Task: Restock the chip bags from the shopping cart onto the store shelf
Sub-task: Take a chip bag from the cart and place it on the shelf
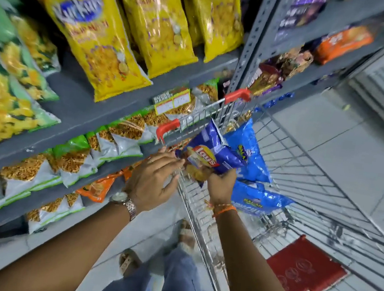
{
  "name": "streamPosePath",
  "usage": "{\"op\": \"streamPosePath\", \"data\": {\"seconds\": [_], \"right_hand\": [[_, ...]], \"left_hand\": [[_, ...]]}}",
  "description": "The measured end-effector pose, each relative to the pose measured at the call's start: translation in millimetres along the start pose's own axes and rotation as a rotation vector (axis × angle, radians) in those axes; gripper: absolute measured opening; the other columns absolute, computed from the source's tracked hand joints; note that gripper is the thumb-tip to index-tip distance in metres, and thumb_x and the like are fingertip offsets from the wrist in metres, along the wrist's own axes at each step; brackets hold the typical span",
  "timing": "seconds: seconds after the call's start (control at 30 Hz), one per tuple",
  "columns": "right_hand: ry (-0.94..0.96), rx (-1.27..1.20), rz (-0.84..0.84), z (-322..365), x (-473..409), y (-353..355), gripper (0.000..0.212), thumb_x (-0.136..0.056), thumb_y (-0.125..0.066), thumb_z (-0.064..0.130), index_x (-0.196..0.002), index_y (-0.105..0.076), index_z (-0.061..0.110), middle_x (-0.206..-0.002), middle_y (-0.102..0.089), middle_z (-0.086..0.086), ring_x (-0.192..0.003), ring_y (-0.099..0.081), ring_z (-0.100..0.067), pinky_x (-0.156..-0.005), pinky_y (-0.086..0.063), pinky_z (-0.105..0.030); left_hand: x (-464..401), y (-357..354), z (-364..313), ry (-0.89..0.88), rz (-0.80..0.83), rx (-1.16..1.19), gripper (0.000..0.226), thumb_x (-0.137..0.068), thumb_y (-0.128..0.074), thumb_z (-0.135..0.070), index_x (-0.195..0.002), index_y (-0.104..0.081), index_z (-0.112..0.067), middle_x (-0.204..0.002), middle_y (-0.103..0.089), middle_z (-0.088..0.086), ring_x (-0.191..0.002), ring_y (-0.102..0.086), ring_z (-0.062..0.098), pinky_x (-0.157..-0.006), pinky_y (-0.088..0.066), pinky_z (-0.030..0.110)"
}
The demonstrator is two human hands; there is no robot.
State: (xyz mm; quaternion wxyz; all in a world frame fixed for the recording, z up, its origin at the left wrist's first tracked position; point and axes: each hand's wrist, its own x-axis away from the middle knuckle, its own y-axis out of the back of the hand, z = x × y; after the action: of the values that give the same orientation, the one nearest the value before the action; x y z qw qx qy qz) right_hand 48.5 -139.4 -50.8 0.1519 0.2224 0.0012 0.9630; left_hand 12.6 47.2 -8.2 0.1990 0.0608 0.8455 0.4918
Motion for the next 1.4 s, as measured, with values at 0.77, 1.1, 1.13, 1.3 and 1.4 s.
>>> {"op": "streamPosePath", "data": {"seconds": [0.77, 1.1, 1.13, 1.3, 1.4], "right_hand": [[0.783, -0.189, 1.105, 379, 305, -220, 0.041, -0.064, -0.082, 0.006, -0.102, -0.069, 0.01, -0.086, -0.079, 0.007, -0.08, -0.073, -0.01, -0.07, -0.059, -0.024], [0.798, -0.102, 1.23, 377, 393, -373, 0.036, -0.08, -0.074, -0.008, -0.113, -0.066, 0.003, -0.094, -0.076, 0.0, -0.08, -0.073, -0.009, -0.072, -0.06, -0.026], [0.799, -0.087, 1.226, 377, 396, -381, 0.035, -0.081, -0.074, -0.008, -0.113, -0.066, 0.001, -0.094, -0.075, -0.001, -0.078, -0.073, -0.007, -0.071, -0.06, -0.024], [0.854, -0.032, 1.15, 377, 407, -401, 0.045, -0.081, -0.077, -0.003, -0.124, -0.061, -0.005, -0.113, -0.074, -0.015, -0.088, -0.073, -0.012, -0.076, -0.063, -0.03], [0.935, 0.021, 1.056, 376, 406, -403, 0.049, -0.078, -0.084, 0.011, -0.122, -0.063, 0.006, -0.114, -0.076, -0.007, -0.1, -0.074, -0.016, -0.087, -0.062, -0.039]], "left_hand": [[172, 447, 35, 0.227, -0.926, -0.766, 0.035, -0.097, -0.052, -0.012, -0.126, -0.069, -0.002, -0.13, -0.068, 0.01, -0.129, -0.058, 0.027, -0.124, -0.033, 0.04], [272, 520, 100, 0.408, -0.835, -0.857, 0.046, -0.101, -0.043, -0.027, -0.135, -0.061, -0.001, -0.135, -0.064, 0.015, -0.129, -0.055, 0.03, -0.125, -0.025, 0.033], [276, 521, 105, 0.406, -0.827, -0.862, 0.047, -0.102, -0.042, -0.028, -0.135, -0.061, 0.0, -0.134, -0.065, 0.016, -0.127, -0.055, 0.03, -0.123, -0.027, 0.034], [276, 524, 120, 0.376, -0.873, -0.794, 0.045, -0.103, -0.043, -0.029, -0.134, -0.062, -0.003, -0.127, -0.065, 0.015, -0.121, -0.056, 0.03, -0.116, -0.036, 0.04], [271, 521, 124, 0.332, -0.948, -0.751, 0.046, -0.105, -0.039, -0.03, -0.13, -0.065, -0.001, -0.123, -0.067, 0.016, -0.117, -0.056, 0.029, -0.116, -0.036, 0.038]]}}
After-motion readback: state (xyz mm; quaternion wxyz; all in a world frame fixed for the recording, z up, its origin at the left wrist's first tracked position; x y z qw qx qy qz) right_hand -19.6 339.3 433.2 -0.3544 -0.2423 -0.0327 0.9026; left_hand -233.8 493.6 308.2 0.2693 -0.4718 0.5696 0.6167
